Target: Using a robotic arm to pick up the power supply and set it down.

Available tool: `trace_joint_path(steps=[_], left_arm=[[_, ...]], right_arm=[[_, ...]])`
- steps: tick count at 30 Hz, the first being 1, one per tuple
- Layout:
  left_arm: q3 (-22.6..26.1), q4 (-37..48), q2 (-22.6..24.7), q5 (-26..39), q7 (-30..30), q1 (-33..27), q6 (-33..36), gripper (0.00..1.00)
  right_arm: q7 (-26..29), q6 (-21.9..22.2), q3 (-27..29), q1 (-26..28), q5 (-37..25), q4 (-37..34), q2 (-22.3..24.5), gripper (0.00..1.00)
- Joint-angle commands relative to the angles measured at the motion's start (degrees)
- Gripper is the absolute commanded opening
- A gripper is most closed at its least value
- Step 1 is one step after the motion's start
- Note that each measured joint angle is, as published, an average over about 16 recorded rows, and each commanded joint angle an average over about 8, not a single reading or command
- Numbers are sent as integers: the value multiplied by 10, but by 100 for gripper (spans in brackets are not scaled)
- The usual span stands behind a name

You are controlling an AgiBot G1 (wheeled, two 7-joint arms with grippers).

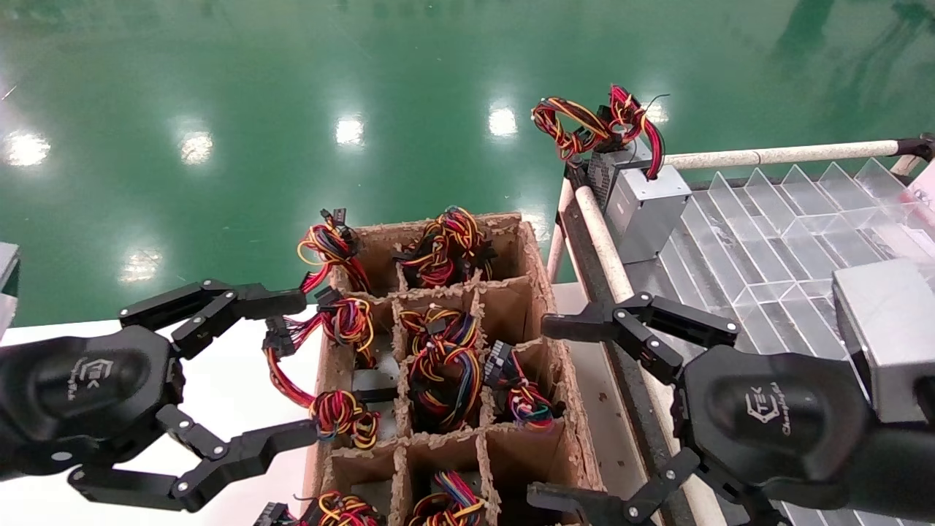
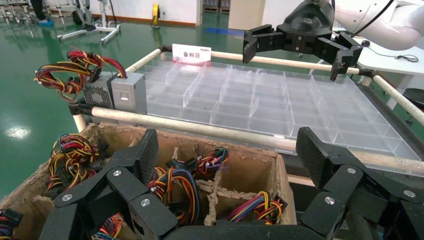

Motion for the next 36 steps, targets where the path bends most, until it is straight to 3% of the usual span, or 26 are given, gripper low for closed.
trace_joint_path(steps=[1,36], left_arm=[[0,0,0,0,0,0,0,100],[0,0,0,0,0,0,0,100]], right_arm=[[0,0,0,0,0,0,0,100],[0,0,0,0,0,0,0,100]])
